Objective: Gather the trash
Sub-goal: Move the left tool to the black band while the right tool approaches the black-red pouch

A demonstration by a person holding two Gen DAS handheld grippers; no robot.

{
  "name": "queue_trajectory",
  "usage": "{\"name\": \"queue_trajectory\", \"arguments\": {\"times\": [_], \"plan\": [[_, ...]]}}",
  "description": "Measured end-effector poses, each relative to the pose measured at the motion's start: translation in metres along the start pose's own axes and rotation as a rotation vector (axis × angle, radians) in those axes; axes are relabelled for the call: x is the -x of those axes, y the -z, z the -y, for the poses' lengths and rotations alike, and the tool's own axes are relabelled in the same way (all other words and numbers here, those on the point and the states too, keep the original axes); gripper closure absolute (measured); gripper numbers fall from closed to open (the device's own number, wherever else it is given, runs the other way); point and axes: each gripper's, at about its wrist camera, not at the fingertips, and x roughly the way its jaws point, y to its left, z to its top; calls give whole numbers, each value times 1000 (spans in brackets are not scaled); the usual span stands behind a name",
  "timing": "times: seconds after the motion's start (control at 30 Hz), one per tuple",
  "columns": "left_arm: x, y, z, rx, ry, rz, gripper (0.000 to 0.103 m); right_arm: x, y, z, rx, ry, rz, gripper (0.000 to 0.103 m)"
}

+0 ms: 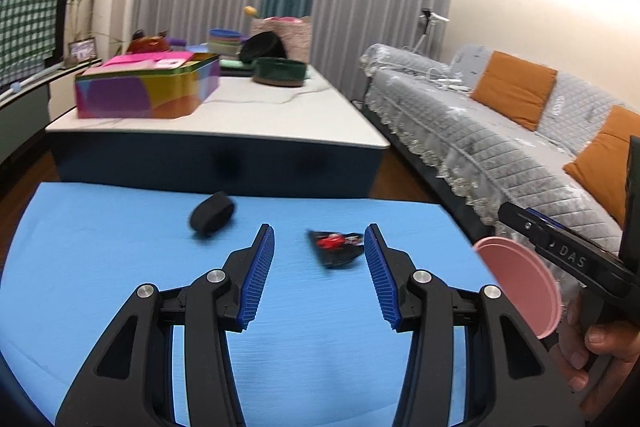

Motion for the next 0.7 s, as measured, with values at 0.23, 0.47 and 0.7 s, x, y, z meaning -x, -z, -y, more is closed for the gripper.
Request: {"name": "queue_trajectory", "arguments": {"times": [0.23,0.47,0.7], "plan": [[-20,6,-41,53,-74,-19,56,-30,9,-22,40,-56,-41,31],[-49,11,-75,70,-155,-43,56,-63,12,-42,72,-107,-90,21],[-77,-1,-95,52,-191,-53,56,-106,18,-63,100,-123,-156,13]]}}
